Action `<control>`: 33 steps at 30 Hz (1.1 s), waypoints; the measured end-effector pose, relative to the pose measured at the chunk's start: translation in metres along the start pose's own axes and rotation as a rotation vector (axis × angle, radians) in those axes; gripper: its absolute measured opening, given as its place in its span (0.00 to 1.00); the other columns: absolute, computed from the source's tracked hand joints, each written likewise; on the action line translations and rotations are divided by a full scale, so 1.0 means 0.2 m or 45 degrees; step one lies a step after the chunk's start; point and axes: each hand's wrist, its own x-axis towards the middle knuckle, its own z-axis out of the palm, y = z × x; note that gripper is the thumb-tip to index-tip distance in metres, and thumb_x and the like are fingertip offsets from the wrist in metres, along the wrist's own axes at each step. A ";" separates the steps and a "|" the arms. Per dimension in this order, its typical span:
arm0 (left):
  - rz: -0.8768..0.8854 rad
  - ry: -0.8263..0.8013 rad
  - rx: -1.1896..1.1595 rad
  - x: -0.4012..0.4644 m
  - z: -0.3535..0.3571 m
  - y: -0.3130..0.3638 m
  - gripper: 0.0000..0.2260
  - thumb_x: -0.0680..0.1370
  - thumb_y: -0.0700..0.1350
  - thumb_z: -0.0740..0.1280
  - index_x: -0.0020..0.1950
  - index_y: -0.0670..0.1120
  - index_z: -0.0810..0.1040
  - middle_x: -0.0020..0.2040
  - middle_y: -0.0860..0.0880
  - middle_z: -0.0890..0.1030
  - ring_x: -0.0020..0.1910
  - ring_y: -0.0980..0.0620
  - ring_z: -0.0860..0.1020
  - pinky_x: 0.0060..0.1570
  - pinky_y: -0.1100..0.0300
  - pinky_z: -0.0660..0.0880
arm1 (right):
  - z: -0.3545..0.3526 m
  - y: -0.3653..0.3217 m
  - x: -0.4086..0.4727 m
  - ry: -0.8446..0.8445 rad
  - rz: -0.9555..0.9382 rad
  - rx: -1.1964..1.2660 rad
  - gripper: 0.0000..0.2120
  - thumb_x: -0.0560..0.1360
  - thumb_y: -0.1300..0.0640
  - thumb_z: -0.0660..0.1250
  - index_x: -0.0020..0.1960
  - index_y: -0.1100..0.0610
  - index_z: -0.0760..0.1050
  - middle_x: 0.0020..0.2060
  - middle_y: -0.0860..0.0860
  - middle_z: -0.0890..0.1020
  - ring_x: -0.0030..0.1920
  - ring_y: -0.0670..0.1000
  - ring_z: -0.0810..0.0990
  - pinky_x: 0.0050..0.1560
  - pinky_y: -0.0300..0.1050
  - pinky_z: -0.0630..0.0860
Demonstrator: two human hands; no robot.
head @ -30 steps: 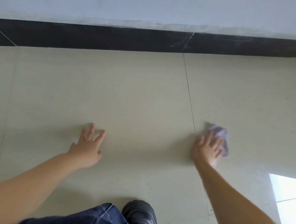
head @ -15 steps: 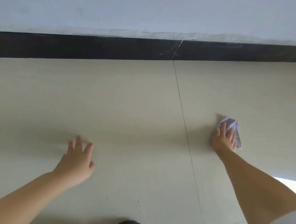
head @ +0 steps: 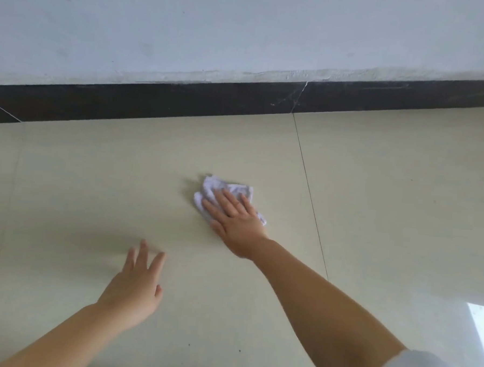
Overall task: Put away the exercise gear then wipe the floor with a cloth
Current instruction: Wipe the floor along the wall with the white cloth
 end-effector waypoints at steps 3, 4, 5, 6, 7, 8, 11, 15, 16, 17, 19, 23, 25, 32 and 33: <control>-0.055 0.015 -0.019 0.01 -0.01 0.07 0.25 0.81 0.48 0.52 0.76 0.50 0.47 0.77 0.39 0.39 0.76 0.37 0.43 0.67 0.53 0.66 | -0.07 0.48 -0.19 0.170 0.529 0.026 0.28 0.77 0.50 0.35 0.76 0.45 0.36 0.78 0.53 0.47 0.77 0.56 0.46 0.74 0.61 0.48; -0.067 0.011 -0.019 0.02 -0.01 0.08 0.25 0.81 0.48 0.51 0.76 0.50 0.47 0.77 0.39 0.40 0.76 0.37 0.44 0.68 0.52 0.65 | -0.10 0.64 -0.29 0.189 0.744 0.077 0.26 0.79 0.50 0.37 0.76 0.44 0.35 0.78 0.52 0.44 0.77 0.54 0.42 0.75 0.59 0.45; -0.077 -0.001 -0.011 0.03 -0.02 0.09 0.25 0.81 0.48 0.51 0.76 0.50 0.47 0.77 0.38 0.41 0.76 0.36 0.44 0.68 0.52 0.65 | -0.14 0.77 -0.39 0.184 0.953 0.147 0.25 0.81 0.49 0.39 0.76 0.43 0.36 0.77 0.51 0.41 0.77 0.51 0.39 0.76 0.55 0.41; -0.095 -0.015 0.004 0.03 -0.02 0.10 0.24 0.81 0.47 0.51 0.76 0.50 0.47 0.77 0.38 0.41 0.76 0.36 0.44 0.68 0.51 0.65 | -0.18 0.88 -0.48 0.174 1.148 0.230 0.25 0.82 0.48 0.41 0.77 0.44 0.37 0.77 0.52 0.40 0.77 0.51 0.38 0.76 0.54 0.39; -0.118 -0.021 0.021 0.03 -0.03 0.10 0.24 0.81 0.47 0.51 0.76 0.49 0.48 0.77 0.37 0.42 0.76 0.35 0.45 0.68 0.51 0.64 | -0.21 0.95 -0.54 0.177 1.305 0.296 0.25 0.82 0.48 0.42 0.78 0.45 0.40 0.77 0.53 0.40 0.77 0.52 0.38 0.76 0.54 0.39; -0.140 -0.011 0.032 0.03 -0.03 0.11 0.23 0.81 0.48 0.51 0.75 0.49 0.50 0.77 0.37 0.43 0.76 0.34 0.46 0.68 0.49 0.63 | -0.22 0.98 -0.55 0.178 1.433 0.357 0.25 0.82 0.48 0.43 0.78 0.46 0.41 0.77 0.54 0.41 0.77 0.53 0.39 0.75 0.55 0.39; -0.169 0.103 0.047 0.04 -0.02 0.13 0.23 0.80 0.49 0.55 0.74 0.47 0.56 0.76 0.36 0.52 0.75 0.37 0.55 0.68 0.45 0.62 | -0.19 0.86 -0.36 0.223 1.510 0.367 0.26 0.81 0.51 0.47 0.78 0.47 0.43 0.78 0.56 0.45 0.77 0.55 0.43 0.74 0.59 0.45; -0.030 0.310 -0.030 0.11 -0.08 0.11 0.37 0.68 0.54 0.74 0.72 0.42 0.67 0.74 0.38 0.63 0.72 0.41 0.65 0.58 0.34 0.69 | -0.04 0.26 0.01 0.262 0.652 0.025 0.29 0.73 0.54 0.51 0.74 0.52 0.60 0.70 0.58 0.69 0.69 0.59 0.65 0.62 0.62 0.68; -0.088 0.287 -0.065 0.12 -0.10 0.12 0.41 0.72 0.58 0.70 0.77 0.44 0.56 0.77 0.40 0.54 0.76 0.42 0.56 0.63 0.35 0.63 | -0.02 0.09 0.08 0.226 0.433 -0.008 0.27 0.74 0.53 0.52 0.73 0.51 0.62 0.70 0.58 0.70 0.70 0.59 0.66 0.64 0.63 0.67; -0.165 0.278 -0.137 0.15 -0.10 0.12 0.43 0.74 0.63 0.63 0.78 0.47 0.44 0.78 0.43 0.43 0.78 0.44 0.46 0.68 0.37 0.58 | -0.03 -0.07 0.15 0.136 0.238 -0.011 0.25 0.78 0.52 0.51 0.75 0.49 0.60 0.73 0.57 0.65 0.73 0.58 0.62 0.69 0.63 0.61; -0.316 0.245 -0.280 0.20 -0.11 0.13 0.46 0.73 0.69 0.59 0.76 0.50 0.33 0.77 0.47 0.33 0.77 0.47 0.36 0.70 0.38 0.53 | -0.04 -0.23 0.26 -0.070 -0.113 -0.051 0.24 0.82 0.48 0.47 0.77 0.46 0.49 0.78 0.52 0.50 0.77 0.54 0.45 0.75 0.58 0.40; -0.316 0.169 -0.339 0.28 -0.20 0.15 0.51 0.69 0.71 0.62 0.75 0.53 0.30 0.75 0.47 0.29 0.76 0.46 0.33 0.70 0.36 0.52 | -0.14 0.07 0.41 -0.024 -0.262 -0.232 0.25 0.83 0.55 0.47 0.78 0.49 0.43 0.78 0.53 0.47 0.77 0.56 0.46 0.73 0.62 0.44; -0.190 0.170 -0.237 0.33 -0.23 0.21 0.51 0.69 0.70 0.63 0.74 0.55 0.29 0.75 0.47 0.28 0.75 0.45 0.32 0.70 0.36 0.50 | -0.19 0.42 0.38 0.134 0.152 -0.243 0.29 0.79 0.59 0.47 0.78 0.54 0.45 0.77 0.58 0.53 0.76 0.60 0.53 0.70 0.65 0.56; -0.117 0.015 -0.015 0.46 -0.28 0.40 0.55 0.66 0.72 0.64 0.73 0.54 0.26 0.71 0.41 0.22 0.72 0.32 0.30 0.68 0.32 0.51 | -0.48 1.06 0.12 0.166 1.386 0.325 0.25 0.82 0.47 0.40 0.77 0.47 0.38 0.77 0.53 0.39 0.77 0.53 0.37 0.75 0.57 0.38; -0.124 0.009 0.006 0.46 -0.28 0.40 0.55 0.66 0.73 0.63 0.72 0.53 0.25 0.70 0.40 0.23 0.72 0.32 0.30 0.68 0.32 0.52 | -0.45 0.97 0.19 0.198 1.366 0.316 0.26 0.82 0.47 0.41 0.78 0.47 0.39 0.77 0.53 0.40 0.77 0.53 0.37 0.75 0.57 0.37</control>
